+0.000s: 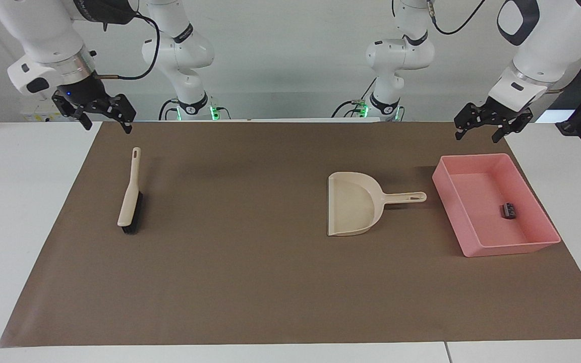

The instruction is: Clean e-waste and dump in bin

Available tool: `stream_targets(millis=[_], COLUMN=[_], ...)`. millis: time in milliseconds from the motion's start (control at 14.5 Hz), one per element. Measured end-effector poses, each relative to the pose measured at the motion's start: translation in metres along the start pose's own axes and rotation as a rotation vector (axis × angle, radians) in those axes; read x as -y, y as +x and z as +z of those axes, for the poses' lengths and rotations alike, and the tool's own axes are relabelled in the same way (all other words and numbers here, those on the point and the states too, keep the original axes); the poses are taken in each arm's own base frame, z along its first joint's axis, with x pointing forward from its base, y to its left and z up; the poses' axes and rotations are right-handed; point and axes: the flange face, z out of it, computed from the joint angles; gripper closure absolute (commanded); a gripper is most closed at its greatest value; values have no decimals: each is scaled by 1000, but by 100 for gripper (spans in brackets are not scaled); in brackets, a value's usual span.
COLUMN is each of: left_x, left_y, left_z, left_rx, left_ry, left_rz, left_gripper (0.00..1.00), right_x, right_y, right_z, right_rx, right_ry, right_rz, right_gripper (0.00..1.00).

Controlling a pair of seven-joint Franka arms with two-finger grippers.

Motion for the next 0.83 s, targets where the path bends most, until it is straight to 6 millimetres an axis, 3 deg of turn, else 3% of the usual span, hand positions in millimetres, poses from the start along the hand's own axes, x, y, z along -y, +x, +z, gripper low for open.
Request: stream_targets(millis=[829], left_x=[3], left_y=[0], left_z=[5], left_rx=[8], left_ry=[34], left_rz=[-11], left_gripper=[0], right_x=[0], right_y=[0], right_z=[0], right_rx=[0], right_ry=[0], right_rz=[0], right_gripper=[0])
